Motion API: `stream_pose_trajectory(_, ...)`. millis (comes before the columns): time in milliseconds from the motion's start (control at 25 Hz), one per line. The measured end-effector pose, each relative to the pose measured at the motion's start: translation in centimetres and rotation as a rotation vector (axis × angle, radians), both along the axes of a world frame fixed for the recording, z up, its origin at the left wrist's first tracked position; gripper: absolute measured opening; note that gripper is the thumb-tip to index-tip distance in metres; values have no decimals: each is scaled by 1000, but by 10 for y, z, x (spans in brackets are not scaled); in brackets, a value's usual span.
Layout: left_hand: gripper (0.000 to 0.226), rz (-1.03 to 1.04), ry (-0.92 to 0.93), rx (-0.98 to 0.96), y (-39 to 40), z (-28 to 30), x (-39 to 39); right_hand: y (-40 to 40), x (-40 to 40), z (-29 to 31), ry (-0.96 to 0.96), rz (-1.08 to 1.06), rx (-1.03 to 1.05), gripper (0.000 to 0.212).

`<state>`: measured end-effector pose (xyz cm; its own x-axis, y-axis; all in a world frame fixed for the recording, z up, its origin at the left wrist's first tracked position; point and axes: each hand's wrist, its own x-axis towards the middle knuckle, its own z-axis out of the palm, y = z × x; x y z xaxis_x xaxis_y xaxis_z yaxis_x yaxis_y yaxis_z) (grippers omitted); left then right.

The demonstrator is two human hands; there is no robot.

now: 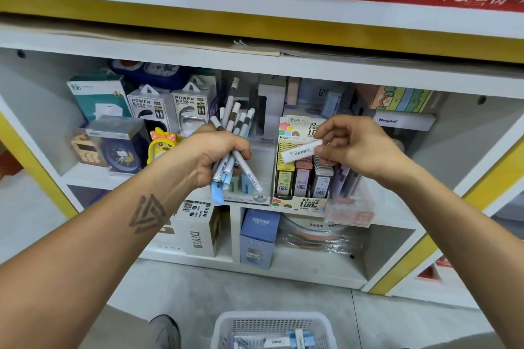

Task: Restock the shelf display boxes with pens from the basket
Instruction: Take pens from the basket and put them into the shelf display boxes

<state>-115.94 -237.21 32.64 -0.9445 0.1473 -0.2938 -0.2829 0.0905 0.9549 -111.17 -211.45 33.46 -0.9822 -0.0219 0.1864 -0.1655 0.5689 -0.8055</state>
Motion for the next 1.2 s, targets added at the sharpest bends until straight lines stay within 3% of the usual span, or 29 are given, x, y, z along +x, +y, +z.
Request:
stream_pose_trajectory(160, 27, 39, -4, -40, -23, 1, -2, -30, -18, -14, 84, -28, -5, 16)
stream_pose_trajectory(360, 42, 82, -26, -108, -49, -13, -8, -65, -49, -31, 251, -29, 361, 13)
stream_pose_trajectory(560, 27, 86, -32, -119, -67, -20, -12, -81, -63, -38, 237, -6, 576, 18)
stream_pose_trajectory(1200, 31, 114, -24, -112, -79, -22, -7, -110, -91, -49, 414, -147, 446, 15)
